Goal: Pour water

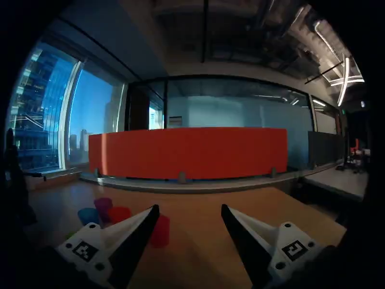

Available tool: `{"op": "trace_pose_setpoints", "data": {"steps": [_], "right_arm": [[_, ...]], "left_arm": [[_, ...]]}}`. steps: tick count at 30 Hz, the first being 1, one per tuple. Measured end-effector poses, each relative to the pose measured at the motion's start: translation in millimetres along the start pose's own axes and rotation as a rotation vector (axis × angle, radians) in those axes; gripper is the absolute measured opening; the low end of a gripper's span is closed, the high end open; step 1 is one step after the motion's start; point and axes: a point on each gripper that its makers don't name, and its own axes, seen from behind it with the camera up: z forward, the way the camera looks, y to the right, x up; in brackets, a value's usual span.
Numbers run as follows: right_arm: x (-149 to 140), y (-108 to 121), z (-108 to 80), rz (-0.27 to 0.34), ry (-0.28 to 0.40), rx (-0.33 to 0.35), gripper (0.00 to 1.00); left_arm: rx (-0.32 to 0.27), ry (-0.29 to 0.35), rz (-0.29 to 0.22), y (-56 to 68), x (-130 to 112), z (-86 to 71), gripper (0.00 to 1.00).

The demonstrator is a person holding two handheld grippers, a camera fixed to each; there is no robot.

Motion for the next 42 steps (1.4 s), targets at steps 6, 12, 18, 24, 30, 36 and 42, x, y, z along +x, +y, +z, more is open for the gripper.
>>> {"op": "trace_pose_setpoints", "data": {"steps": [6,12,18,24,30,36,42], "right_arm": [[24,3,5.2,-0.018,-0.015,0.003,1.00],[58,-3,9.4,-0.017,0.002,0.033,1.00],[90,-14,12.9,-0.016,0.012,0.073,0.99],[115,-20,15.9,-0.029,0.015,0.092,0.99],[122,-27,15.6,-0.019,0.012,0.119,1.00],[118,-35,14.1,-0.016,0.001,0.176,1.00],[125,-51,9.7,-0.019,0.011,0.267,1.00]], "left_arm": [[-0.012,0.010,-0.014,0.8,37,6.5,0.95],[-0.031,0.017,-0.048,1.5,74,13.0,0.95],[-0.068,0.010,-0.051,8.9,107,16.3,0.95],[-0.107,0.005,-0.046,21.0,133,17.1,0.95],[-0.157,-0.004,-0.051,31.6,139,19.1,0.95],[-0.208,-0.033,-0.039,39.0,130,23.0,0.95],[-0.282,-0.034,-0.037,52.5,133,24.1,0.95]]}}
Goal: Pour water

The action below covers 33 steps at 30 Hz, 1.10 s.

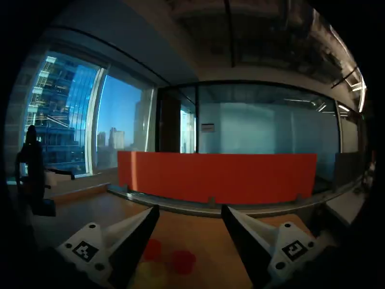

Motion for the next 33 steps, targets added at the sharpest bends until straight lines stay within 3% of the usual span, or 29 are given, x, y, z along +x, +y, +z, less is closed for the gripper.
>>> {"op": "trace_pose_setpoints", "data": {"steps": [15,33], "right_arm": [[18,-61,-4.5,0.014,-0.002,0.267,1.00],[3,-97,-8.5,-0.047,-0.077,0.437,0.99]], "left_arm": [[-0.191,-0.028,-0.023,43.9,4,11.3,0.95],[-0.322,-0.095,0.004,68.3,-14,16.2,0.95]]}}
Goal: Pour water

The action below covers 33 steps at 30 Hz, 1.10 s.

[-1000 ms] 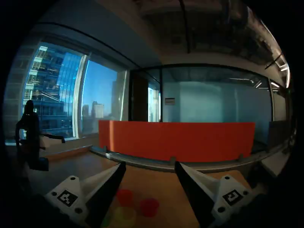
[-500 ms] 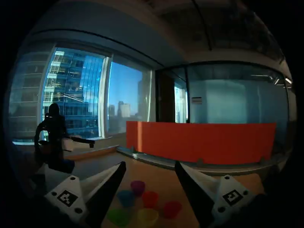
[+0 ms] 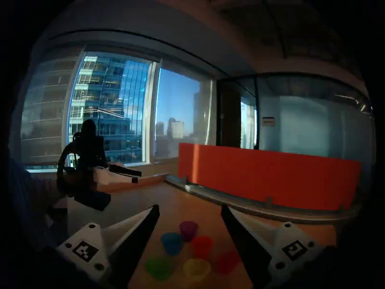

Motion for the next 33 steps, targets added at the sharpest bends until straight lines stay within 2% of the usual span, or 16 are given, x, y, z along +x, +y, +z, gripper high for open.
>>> {"op": "trace_pose_setpoints", "data": {"steps": [11,24,33], "right_arm": [[-15,-11,2.3,-0.017,-0.054,0.077,0.99],[-60,-30,0.8,-0.037,-0.173,0.145,0.99],[-78,-47,2.5,-0.041,-0.214,0.191,1.00]], "left_arm": [[-0.047,-0.063,0.031,9.3,-21,12.2,0.95],[-0.080,-0.171,0.060,12.6,-72,25.5,0.95],[-0.114,-0.221,0.071,18.9,-101,35.5,0.95]]}}
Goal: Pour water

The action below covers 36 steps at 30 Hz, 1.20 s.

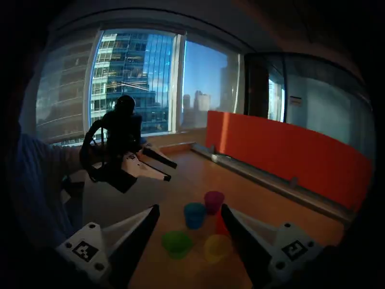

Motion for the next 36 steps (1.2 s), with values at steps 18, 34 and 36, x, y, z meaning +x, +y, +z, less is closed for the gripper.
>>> {"op": "trace_pose_setpoints", "data": {"steps": [18,34,36], "right_arm": [[-50,-15,23.6,-0.035,-0.112,0.061,1.00],[-95,-19,37.9,-0.027,-0.201,0.088,1.00],[-100,-19,38.7,-0.025,-0.211,0.090,1.00]], "left_arm": [[-0.065,-0.104,0.021,10.1,-52,29.8,0.95],[-0.121,-0.194,0.049,18.8,-92,51.6,0.95],[-0.125,-0.207,0.058,19.5,-97,54.1,0.95]]}}
